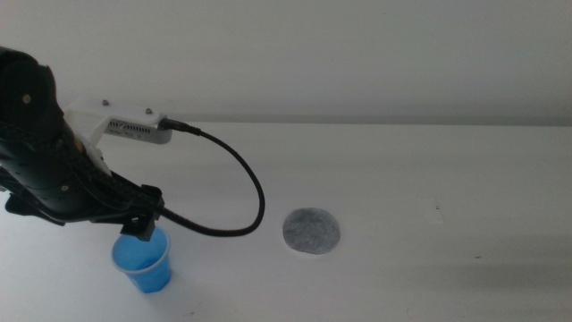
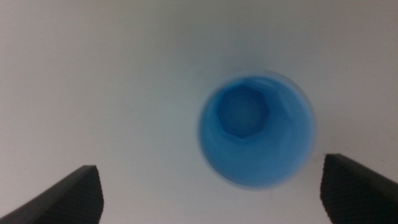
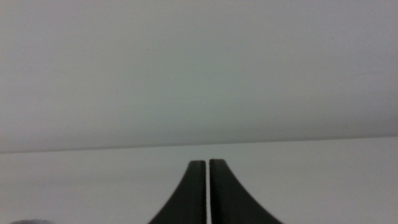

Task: Place an empty cup on a cup mat.

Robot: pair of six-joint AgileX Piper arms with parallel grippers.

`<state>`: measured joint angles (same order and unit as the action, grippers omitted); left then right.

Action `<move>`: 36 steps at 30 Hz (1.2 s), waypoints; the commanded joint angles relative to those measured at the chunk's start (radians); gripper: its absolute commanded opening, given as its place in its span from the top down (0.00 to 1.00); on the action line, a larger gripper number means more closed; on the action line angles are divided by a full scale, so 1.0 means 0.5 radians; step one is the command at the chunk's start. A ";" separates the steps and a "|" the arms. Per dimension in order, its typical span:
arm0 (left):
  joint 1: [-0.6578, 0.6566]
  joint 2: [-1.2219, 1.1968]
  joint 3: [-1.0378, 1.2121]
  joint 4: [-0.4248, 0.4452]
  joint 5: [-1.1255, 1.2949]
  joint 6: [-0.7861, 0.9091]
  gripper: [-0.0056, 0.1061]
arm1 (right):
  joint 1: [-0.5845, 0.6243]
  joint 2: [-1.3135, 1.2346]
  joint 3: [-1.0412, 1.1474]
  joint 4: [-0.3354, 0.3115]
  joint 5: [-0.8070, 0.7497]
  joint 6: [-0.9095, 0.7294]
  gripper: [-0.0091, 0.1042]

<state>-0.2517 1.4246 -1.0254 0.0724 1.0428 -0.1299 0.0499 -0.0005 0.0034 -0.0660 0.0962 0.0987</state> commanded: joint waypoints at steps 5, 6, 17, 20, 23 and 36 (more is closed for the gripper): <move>-0.016 0.092 -0.013 0.117 -0.059 -0.108 0.11 | 0.001 -0.072 0.070 -0.020 -0.010 -0.002 0.93; -0.016 0.110 -0.008 0.117 -0.065 -0.108 0.11 | 0.001 -0.072 0.070 -0.020 -0.010 -0.002 0.93; -0.016 0.181 0.248 0.130 -0.404 -0.221 0.12 | 0.001 -0.072 0.070 -0.020 -0.010 -0.002 0.93; -0.016 0.251 0.253 0.124 -0.417 -0.225 0.14 | 0.001 -0.072 0.070 -0.020 -0.010 -0.002 0.93; -0.016 0.319 0.253 0.117 -0.426 -0.225 0.21 | 0.001 -0.072 0.070 -0.020 -0.010 -0.002 0.93; -0.098 0.248 0.062 -0.040 -0.130 -0.321 0.97 | 0.001 -0.072 0.070 -0.020 -0.010 -0.002 0.93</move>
<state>-0.2795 1.5740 -0.9608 0.0729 0.9328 -0.2605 0.0499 -0.0005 0.0034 -0.0660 0.0962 0.0987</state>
